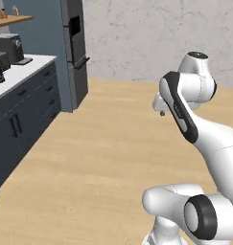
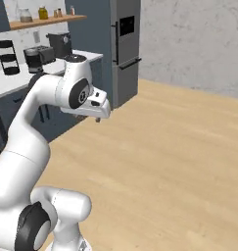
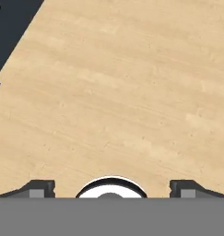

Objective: Navigate to the coffee machine.

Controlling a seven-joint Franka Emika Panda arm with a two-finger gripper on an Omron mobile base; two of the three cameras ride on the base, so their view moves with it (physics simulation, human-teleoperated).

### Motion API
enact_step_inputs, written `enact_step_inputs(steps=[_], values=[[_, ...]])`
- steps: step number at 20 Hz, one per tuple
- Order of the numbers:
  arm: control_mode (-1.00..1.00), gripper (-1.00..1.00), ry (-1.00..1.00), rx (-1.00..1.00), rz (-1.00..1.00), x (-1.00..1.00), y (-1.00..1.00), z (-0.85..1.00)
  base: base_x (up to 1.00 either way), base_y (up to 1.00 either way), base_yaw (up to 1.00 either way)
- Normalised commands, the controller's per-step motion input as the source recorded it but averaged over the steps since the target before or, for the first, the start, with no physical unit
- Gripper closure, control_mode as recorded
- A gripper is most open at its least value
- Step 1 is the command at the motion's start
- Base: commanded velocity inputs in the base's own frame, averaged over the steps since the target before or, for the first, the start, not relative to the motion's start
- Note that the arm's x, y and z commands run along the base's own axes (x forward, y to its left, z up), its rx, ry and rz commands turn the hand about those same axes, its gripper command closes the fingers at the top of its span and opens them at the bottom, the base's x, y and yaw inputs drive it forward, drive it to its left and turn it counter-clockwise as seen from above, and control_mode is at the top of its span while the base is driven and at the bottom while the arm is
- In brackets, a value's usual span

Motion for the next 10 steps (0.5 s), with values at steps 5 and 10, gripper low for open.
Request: enact_step_inputs(steps=[5,10], values=[[1.0,-1.0,0.0,0.0,0.0,0.0,0.0,0.0,0.83,-0.14,0.68],[1.0,-1.0,0.0,0.0,0.0,0.0,0.0,0.0,1.0,-0.65,0.45]])
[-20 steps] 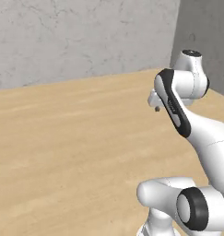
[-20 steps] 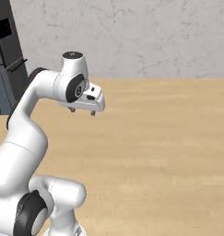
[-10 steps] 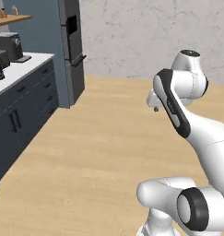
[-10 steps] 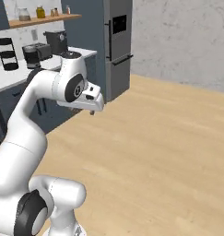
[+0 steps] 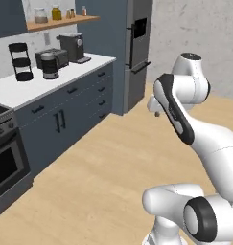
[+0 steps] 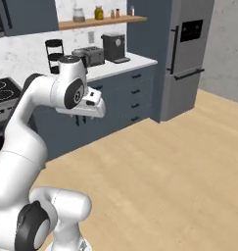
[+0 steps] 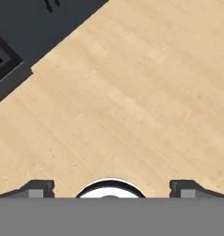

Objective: Navigate to the coffee machine.

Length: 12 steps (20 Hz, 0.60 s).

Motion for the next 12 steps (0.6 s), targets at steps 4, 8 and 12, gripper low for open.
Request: enact_step_inputs(steps=[4,8,12], values=[[1.0,-1.0,0.0,0.0,0.0,0.0,0.0,0.0,1.0,-0.66,0.41],[1.0,-1.0,0.0,0.0,0.0,0.0,0.0,0.0,1.0,-0.71,0.42],[1.0,-1.0,0.0,0.0,0.0,0.0,0.0,0.0,1.0,-0.86,0.39]])
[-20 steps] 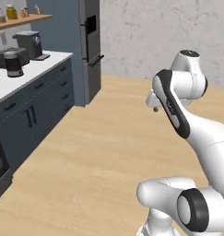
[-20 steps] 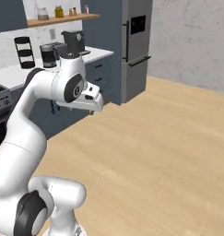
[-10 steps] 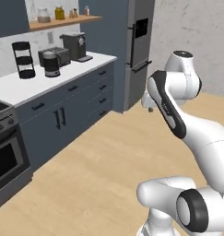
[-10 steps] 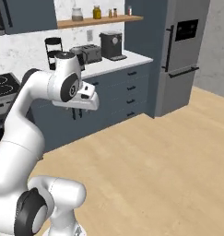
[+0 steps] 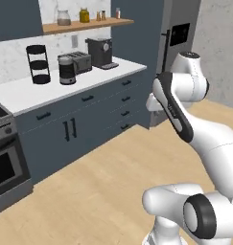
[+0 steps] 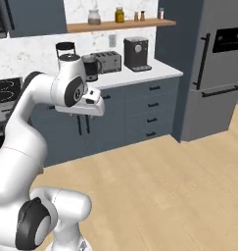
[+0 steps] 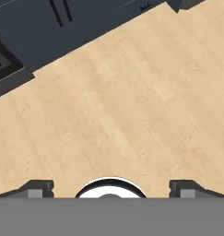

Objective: Navigate to the coffee machine.

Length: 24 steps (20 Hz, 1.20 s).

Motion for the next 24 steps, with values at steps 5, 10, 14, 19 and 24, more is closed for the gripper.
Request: enact_step_inputs(steps=[5,10,14,19,24], values=[[1.0,-1.0,0.0,0.0,0.0,0.0,0.0,0.0,1.0,-0.96,0.31],[1.0,-1.0,0.0,0.0,0.0,0.0,0.0,0.0,1.0,-1.0,0.22],[1.0,-1.0,0.0,0.0,0.0,0.0,0.0,0.0,1.0,-0.92,0.22],[1.0,-1.0,0.0,0.0,0.0,0.0,0.0,0.0,1.0,-0.7,0.29],[1.0,-1.0,0.0,0.0,0.0,0.0,0.0,0.0,1.0,-0.66,0.33]])
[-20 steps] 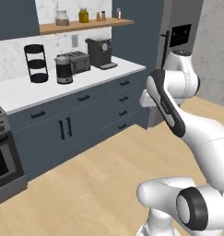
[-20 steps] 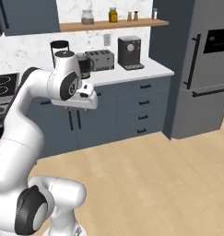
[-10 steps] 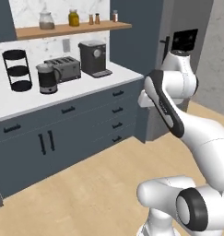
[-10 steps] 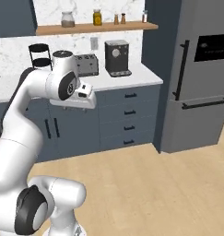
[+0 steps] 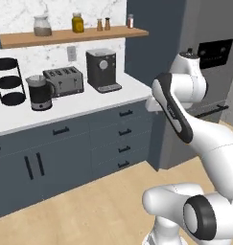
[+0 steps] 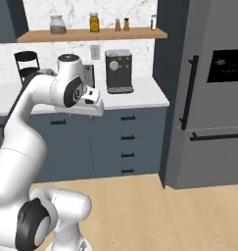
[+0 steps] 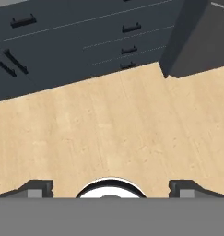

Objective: Navigate to the coffee machine.

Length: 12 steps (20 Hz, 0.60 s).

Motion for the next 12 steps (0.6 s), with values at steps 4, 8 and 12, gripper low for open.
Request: enact_step_inputs(steps=[4,8,12], values=[[1.0,-1.0,0.0,0.0,0.0,0.0,0.0,0.0,1.0,-0.55,0.33],[1.0,-1.0,0.0,0.0,0.0,0.0,0.0,0.0,1.0,-0.4,0.31],[1.0,-1.0,0.0,0.0,0.0,0.0,0.0,0.0,1.0,-0.33,0.31]])
